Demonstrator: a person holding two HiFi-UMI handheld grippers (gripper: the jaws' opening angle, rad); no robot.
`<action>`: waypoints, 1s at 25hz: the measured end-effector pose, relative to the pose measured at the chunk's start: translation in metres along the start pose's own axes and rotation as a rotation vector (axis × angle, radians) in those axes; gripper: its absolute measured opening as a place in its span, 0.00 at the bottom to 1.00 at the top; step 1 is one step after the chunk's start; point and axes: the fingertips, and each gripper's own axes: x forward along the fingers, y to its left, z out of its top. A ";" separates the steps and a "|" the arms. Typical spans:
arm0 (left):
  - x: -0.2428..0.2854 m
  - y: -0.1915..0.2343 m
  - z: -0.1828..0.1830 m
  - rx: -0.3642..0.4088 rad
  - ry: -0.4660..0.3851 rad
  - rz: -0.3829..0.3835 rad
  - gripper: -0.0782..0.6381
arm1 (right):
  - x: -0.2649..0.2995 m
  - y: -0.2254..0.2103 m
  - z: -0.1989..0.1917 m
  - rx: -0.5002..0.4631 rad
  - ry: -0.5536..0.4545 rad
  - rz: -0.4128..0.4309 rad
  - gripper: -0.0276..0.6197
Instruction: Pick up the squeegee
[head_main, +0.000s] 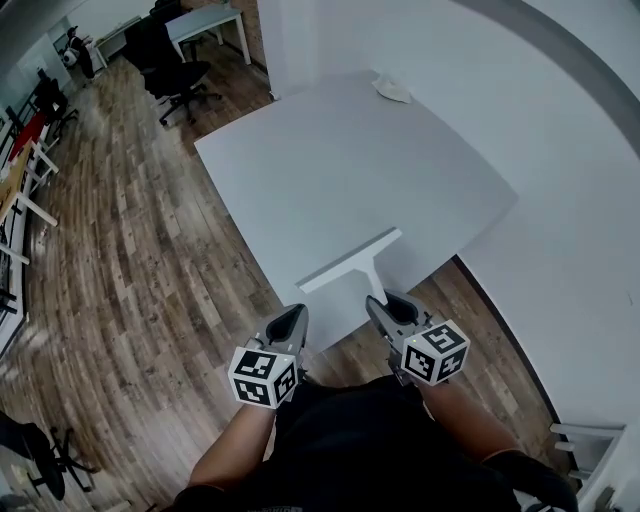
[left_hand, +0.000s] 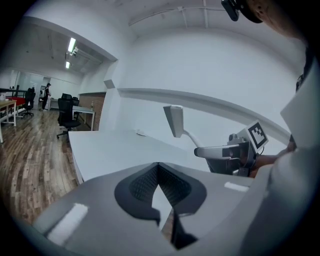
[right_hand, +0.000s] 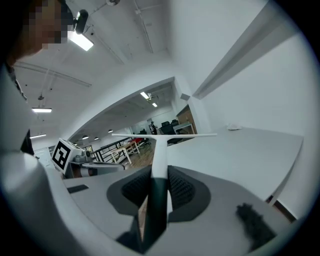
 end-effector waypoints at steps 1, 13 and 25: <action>-0.002 -0.011 -0.002 0.014 -0.005 0.006 0.12 | -0.011 -0.001 -0.003 0.002 -0.006 0.004 0.19; -0.032 -0.076 -0.032 0.012 0.002 0.085 0.12 | -0.066 -0.004 -0.034 0.086 0.006 0.091 0.19; -0.067 -0.066 -0.035 0.028 0.042 0.067 0.12 | -0.075 0.043 -0.049 0.111 -0.027 0.104 0.19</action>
